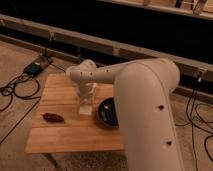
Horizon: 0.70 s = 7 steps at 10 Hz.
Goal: Place the white sponge in the ceramic cup
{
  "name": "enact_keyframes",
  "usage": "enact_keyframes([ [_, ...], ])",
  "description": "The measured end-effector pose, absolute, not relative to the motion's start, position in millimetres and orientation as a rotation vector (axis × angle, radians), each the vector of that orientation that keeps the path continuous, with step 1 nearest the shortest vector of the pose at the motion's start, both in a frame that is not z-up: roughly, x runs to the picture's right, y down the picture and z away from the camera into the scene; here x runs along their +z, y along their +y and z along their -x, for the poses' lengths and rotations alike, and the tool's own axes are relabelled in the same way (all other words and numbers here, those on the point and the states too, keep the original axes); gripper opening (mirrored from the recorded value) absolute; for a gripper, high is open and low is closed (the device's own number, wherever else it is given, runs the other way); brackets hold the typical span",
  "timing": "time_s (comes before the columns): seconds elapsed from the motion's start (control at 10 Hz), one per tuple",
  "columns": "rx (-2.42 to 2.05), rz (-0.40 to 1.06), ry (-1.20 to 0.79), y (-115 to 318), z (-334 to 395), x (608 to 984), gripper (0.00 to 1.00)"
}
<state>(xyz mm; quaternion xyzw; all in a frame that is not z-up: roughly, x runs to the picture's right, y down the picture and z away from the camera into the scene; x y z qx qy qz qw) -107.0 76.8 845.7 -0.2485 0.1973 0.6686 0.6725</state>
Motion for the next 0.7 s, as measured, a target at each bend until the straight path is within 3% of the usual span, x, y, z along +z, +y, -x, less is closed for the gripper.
enact_keyframes([
  [0.3,1.451,0.505,0.309,26,113,827,0.0],
  [0.7,1.369,0.478,0.143,-32,133,831,0.0],
])
